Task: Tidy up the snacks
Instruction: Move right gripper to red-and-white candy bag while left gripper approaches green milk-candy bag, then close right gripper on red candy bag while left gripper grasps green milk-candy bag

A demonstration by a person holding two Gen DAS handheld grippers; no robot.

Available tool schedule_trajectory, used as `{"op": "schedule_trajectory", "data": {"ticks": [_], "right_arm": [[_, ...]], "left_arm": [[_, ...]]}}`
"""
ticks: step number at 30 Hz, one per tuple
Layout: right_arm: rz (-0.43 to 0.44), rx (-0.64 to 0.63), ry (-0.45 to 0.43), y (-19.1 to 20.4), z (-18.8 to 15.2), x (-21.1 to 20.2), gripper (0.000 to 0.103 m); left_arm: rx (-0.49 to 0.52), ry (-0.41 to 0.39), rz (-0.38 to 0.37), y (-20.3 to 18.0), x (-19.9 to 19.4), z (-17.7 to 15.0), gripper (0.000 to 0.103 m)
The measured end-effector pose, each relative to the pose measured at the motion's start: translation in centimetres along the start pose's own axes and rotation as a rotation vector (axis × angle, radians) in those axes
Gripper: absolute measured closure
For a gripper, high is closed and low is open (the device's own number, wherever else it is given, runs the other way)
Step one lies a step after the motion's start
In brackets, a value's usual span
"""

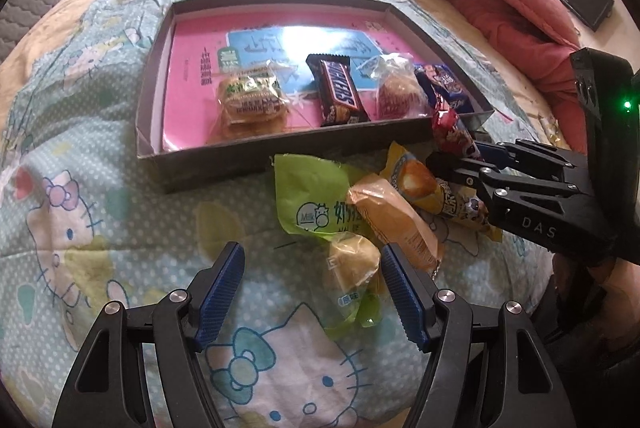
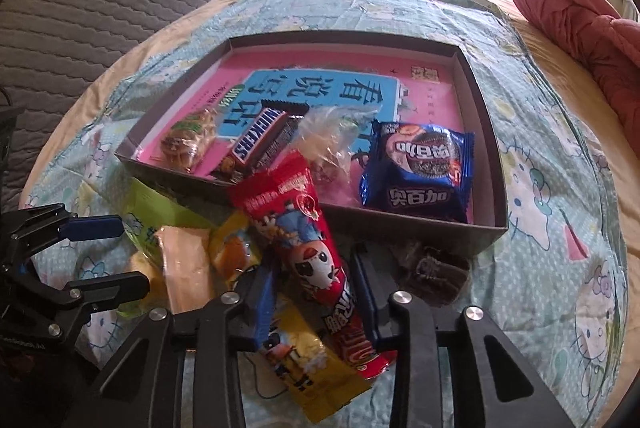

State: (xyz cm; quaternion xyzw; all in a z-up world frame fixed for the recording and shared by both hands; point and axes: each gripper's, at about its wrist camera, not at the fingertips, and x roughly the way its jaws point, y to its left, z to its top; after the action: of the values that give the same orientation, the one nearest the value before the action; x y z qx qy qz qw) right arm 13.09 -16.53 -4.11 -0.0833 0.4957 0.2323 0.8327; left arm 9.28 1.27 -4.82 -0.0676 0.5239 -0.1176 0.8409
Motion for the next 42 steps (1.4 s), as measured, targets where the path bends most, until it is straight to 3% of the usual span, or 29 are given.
{"op": "schedule_trajectory", "data": {"ticks": [11,18,25,33,42], "right_arm": [[-0.024,-0.015,-0.008,0.3,0.1,0.7,0.080],[0.011,-0.026,-0.037,0.7,0.3,-0.3,0.085],[0.023,0.000,-0.065,0.1,0.6,-1.2,0.085],[0.031,0.028,-0.092,-0.7,0.6,-2.2,0.085],[0.045,0.076,-0.150,-2.1,0.8,-3.9,0.085]], "left_arm": [[0.012,0.022,-0.002,-0.9,1.1,0.0,0.030],[0.046,0.024,0.017,-2.3,1.9,0.0,0.031],[0.105,0.027,0.072,-3.2,2.3,0.2,0.053],[0.081,0.015,0.033,-2.6,1.5,0.5,0.064],[0.071,-0.065,0.007,-2.0,-0.9,1.1,0.066]]}}
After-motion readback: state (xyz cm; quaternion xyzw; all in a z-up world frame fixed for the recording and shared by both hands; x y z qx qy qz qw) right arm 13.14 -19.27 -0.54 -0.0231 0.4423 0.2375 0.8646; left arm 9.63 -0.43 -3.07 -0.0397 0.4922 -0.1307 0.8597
